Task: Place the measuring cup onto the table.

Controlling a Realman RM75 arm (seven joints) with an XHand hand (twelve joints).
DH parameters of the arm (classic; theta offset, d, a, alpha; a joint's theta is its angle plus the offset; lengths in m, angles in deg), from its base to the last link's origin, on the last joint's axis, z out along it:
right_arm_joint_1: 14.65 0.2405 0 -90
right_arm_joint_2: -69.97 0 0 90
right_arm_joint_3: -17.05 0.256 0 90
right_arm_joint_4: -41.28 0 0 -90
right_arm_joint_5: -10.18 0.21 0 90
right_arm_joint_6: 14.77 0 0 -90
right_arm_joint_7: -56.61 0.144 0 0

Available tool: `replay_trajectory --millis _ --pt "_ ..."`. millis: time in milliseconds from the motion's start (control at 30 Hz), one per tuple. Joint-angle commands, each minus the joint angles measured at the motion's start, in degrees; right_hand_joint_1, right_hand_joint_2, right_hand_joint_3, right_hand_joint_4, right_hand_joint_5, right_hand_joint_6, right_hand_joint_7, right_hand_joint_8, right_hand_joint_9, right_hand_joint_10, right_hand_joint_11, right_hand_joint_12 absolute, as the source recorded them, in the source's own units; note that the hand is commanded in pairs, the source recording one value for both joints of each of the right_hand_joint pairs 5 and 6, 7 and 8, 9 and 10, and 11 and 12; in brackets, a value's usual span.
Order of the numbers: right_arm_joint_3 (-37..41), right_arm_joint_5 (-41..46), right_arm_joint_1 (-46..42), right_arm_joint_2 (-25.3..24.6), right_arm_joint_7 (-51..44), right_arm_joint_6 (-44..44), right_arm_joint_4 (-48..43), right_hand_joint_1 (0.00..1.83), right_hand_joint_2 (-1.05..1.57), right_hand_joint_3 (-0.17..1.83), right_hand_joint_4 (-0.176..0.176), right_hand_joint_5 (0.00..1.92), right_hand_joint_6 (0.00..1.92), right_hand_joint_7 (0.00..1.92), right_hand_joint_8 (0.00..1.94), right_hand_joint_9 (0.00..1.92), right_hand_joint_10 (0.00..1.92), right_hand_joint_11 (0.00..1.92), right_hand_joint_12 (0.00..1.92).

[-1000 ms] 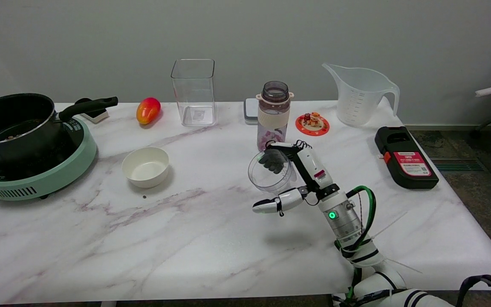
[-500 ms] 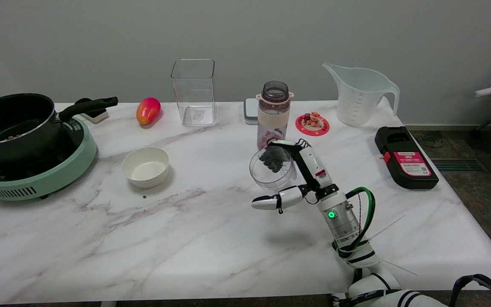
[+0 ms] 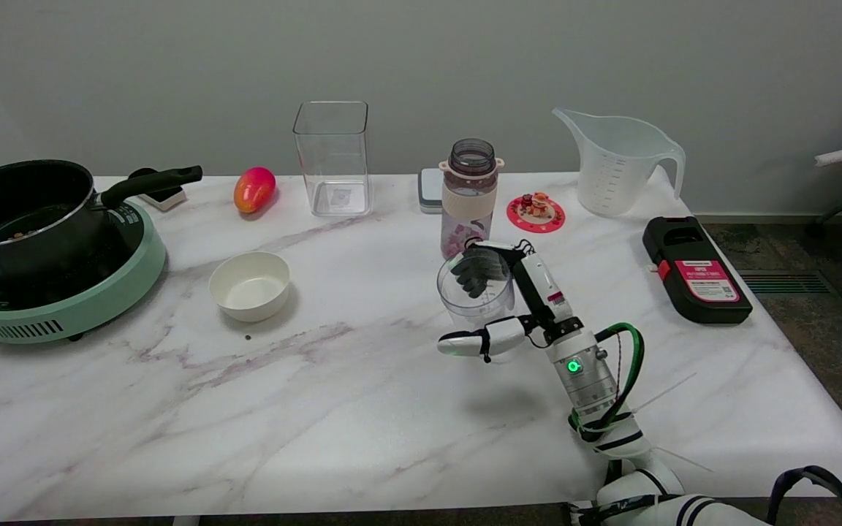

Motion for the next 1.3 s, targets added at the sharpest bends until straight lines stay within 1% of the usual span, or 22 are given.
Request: replay_trajectory --millis 33,533,867,1300 --pt "-0.18 0.75 1.29 -0.96 4.23 -1.16 4.37 1.23 1.57 0.25 0.000 1.92 1.92 1.82 1.82 1.74 1.74 1.61 1.61" --pt "-0.26 1.46 0.97 -1.80 5.19 -1.31 3.93 1.21 1.57 0.25 0.000 1.92 1.92 1.81 1.81 1.73 1.73 1.60 1.60" --pt "-0.26 1.87 1.05 -2.16 8.89 -0.87 4.14 1.19 1.57 0.25 0.000 1.92 1.92 1.81 1.81 1.72 1.72 1.59 1.59" --pt "-0.26 2.03 1.09 -2.32 9.92 -0.26 4.46 1.16 1.57 0.27 0.000 1.90 1.90 1.77 1.77 1.69 1.69 1.56 1.56"
